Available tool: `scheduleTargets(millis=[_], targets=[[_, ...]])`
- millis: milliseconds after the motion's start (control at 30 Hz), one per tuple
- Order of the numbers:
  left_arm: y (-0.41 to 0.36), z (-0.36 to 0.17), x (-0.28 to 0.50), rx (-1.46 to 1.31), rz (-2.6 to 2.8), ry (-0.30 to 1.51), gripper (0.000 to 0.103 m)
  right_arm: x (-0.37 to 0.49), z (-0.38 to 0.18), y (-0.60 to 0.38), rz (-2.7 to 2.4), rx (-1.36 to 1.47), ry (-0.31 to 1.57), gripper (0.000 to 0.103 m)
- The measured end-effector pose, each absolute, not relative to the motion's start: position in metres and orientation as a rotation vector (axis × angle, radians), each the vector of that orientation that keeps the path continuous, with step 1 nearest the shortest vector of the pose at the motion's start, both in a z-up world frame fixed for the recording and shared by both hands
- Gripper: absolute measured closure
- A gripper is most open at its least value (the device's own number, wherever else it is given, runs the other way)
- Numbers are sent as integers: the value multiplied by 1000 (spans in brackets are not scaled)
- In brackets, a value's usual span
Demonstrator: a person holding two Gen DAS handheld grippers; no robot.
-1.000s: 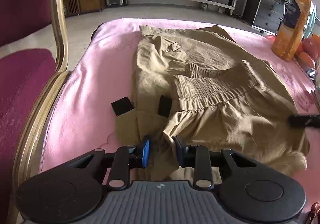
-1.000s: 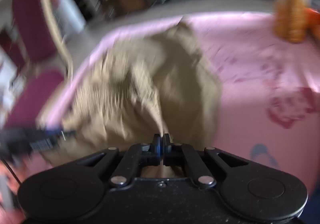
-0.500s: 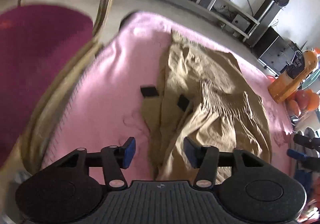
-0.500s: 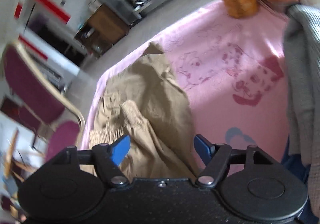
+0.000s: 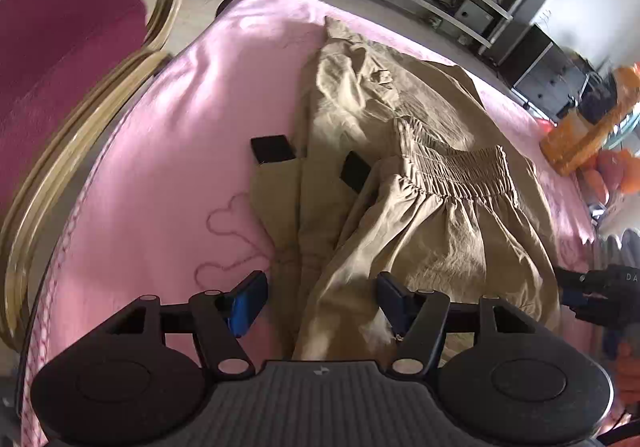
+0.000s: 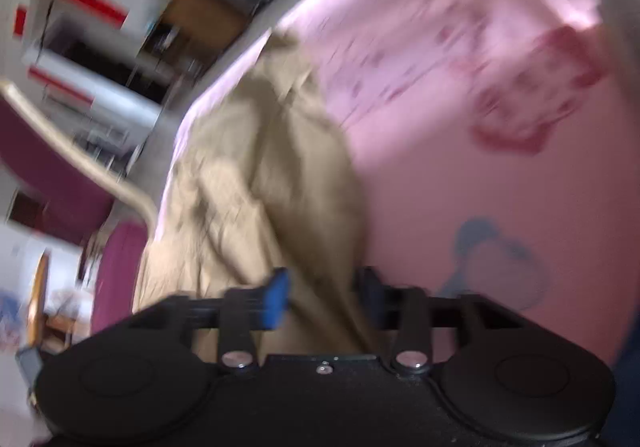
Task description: Fold clothes
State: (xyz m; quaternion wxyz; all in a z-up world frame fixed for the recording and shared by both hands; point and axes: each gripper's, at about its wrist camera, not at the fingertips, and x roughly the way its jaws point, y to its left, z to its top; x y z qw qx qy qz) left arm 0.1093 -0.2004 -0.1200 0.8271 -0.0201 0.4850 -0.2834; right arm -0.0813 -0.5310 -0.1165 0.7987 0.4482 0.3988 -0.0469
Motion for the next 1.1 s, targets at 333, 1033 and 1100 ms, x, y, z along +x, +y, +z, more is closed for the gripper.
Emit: scheduleTargets(millis=[333, 1033, 1100], targets=[[-229, -105, 94, 124, -642, 913, 89, -73, -96, -489, -155, 686, 888, 98], [-185, -40, 6, 181, -713, 771, 79, -181, 23, -472, -217, 428, 723, 67], [-196, -39, 6, 209, -799, 765, 80, -172, 32, -476, -200, 405, 715, 66]])
